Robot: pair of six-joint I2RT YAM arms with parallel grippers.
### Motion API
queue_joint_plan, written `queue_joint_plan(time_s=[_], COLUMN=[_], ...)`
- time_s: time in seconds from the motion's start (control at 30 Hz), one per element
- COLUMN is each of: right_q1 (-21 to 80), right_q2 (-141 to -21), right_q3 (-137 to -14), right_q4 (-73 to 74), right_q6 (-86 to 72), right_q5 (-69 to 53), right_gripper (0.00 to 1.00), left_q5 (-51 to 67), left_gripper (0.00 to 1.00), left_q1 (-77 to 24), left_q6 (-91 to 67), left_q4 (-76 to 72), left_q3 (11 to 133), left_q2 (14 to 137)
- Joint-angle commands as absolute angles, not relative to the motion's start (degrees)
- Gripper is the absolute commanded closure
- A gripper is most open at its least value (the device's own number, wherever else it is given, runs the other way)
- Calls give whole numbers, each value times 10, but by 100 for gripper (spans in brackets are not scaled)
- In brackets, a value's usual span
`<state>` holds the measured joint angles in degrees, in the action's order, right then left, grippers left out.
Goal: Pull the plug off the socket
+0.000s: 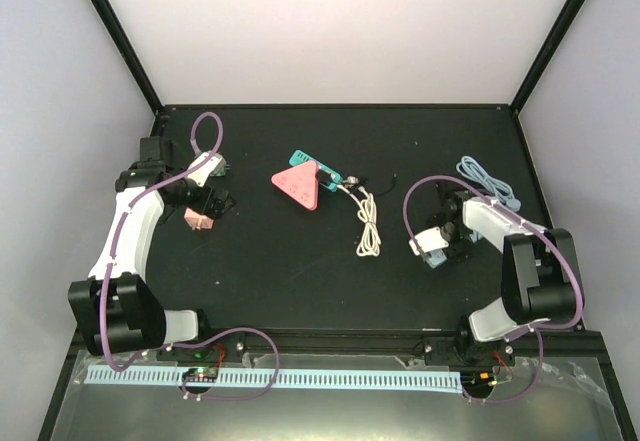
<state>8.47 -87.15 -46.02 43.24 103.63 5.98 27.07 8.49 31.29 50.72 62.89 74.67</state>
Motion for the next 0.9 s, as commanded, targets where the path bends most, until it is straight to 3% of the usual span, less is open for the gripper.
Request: queue_joint_plan(time_s=[0.0,0.43,0.87], right_q1=[82,122,223], right_q2=[-851,-939,-1035], right_q3=[-525,-768,-850], right_q4=[497,665,531], right_q6=[1003,814,494], right_q5=[5,-190,-231], right_gripper=[7,7,17], left_q5=[268,267,269], left_gripper=[1,1,1], left_q1=[81,78,74], left_q6=[310,282,267], left_q4=[498,458,457], left_q3=[645,625,620], left_q2=[725,680,667])
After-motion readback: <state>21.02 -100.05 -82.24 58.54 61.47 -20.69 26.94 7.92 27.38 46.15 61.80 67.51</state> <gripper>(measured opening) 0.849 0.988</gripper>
